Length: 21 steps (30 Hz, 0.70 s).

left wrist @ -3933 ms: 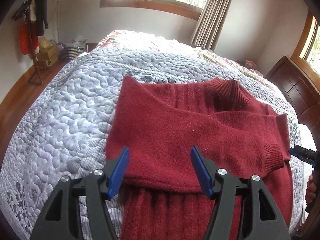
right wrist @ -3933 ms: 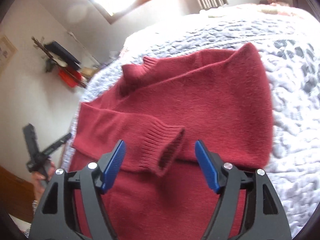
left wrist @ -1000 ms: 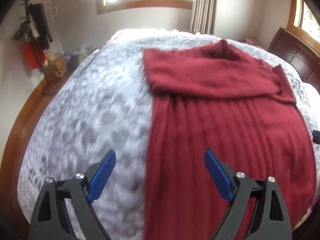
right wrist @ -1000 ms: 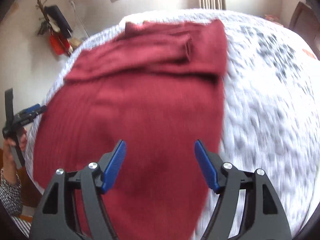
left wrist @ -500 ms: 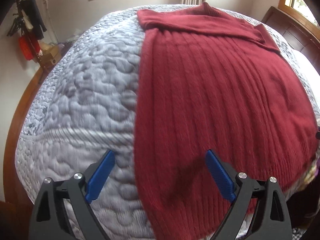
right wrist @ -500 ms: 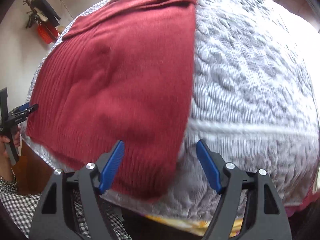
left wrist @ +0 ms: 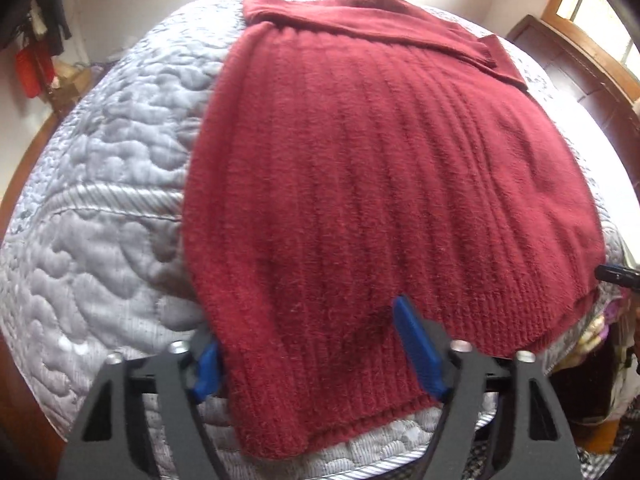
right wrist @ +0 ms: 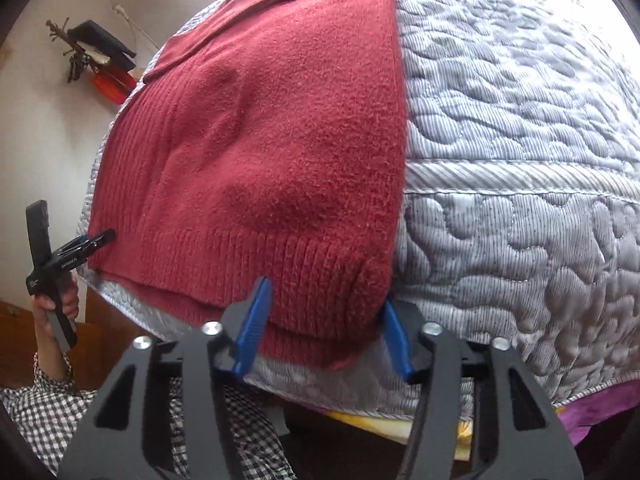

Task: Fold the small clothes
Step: 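Grasp the hem with the right tool while the left tool grasps it too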

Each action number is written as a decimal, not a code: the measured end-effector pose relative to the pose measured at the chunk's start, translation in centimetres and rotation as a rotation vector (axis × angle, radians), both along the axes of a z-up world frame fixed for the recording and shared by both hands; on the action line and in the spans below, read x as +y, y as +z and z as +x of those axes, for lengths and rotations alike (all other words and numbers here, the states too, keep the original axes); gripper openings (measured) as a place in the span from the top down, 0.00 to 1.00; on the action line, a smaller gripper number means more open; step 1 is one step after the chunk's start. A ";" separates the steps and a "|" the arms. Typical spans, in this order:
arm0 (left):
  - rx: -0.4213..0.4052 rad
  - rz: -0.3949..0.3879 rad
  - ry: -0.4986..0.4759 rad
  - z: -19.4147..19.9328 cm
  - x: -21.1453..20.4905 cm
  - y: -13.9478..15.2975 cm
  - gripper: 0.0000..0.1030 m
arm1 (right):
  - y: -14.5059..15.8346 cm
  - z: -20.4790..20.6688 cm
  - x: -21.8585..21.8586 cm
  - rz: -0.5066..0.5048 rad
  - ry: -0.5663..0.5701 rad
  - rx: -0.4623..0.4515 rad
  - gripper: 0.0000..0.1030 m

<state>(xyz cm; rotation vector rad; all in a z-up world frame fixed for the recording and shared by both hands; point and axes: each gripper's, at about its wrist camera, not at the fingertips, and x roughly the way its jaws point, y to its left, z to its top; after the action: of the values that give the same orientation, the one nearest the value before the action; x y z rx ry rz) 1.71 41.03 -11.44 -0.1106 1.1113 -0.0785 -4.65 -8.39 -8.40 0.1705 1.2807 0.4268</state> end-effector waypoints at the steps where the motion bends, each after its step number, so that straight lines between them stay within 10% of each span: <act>1: -0.002 0.005 0.010 -0.1 0.1 0.0 0.47 | 0.0 -0.1 0.1 -0.009 0.001 -0.004 0.65; 7: -0.003 -0.083 0.018 -0.3 1.2 0.7 0.86 | 0.9 -0.9 0.1 0.015 0.033 -0.029 0.93; 21: -0.191 -0.296 0.004 -0.1 3.3 7.3 0.89 | 7.1 -0.5 -3.3 0.240 0.017 -0.134 0.95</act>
<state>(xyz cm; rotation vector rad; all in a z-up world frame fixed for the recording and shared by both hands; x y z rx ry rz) 1.57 44.34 -4.13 -0.3629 0.9033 -0.2449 -5.19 -11.64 -1.33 0.3279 1.0977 0.5969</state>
